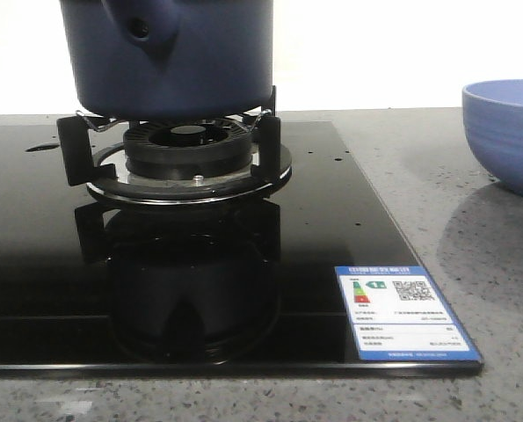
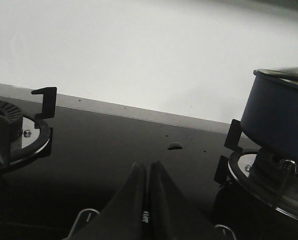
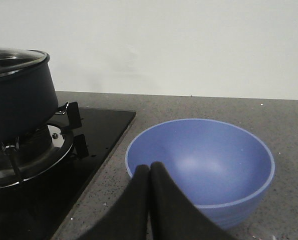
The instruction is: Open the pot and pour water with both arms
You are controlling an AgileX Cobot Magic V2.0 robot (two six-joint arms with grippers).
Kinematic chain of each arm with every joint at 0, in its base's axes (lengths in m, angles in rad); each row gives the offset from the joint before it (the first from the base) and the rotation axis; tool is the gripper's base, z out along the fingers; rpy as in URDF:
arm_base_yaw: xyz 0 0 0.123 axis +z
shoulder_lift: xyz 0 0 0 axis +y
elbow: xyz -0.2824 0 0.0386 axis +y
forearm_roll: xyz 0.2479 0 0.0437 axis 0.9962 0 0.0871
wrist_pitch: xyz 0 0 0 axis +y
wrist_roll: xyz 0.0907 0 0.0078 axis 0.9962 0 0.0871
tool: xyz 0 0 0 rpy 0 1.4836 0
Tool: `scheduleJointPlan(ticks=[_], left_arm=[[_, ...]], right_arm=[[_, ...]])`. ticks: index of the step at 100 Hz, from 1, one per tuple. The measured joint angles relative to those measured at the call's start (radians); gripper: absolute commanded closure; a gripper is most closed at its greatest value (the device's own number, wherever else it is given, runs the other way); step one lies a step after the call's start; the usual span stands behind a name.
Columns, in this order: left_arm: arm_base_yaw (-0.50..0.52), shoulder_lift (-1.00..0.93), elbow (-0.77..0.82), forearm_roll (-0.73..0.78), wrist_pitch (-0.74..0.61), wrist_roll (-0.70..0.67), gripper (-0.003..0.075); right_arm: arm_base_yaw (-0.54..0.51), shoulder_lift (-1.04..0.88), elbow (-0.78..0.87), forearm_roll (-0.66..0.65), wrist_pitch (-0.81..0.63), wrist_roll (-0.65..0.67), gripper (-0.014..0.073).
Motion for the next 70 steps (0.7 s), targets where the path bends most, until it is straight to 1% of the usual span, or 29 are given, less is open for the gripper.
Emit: scheduleJointPlan(ticks=[70], left_arm=[[0.000, 0.000, 0.000, 0.000, 0.009, 0.000, 0.0741]], right_arm=[[0.000, 0.000, 0.000, 0.000, 0.000, 0.000, 0.0636]])
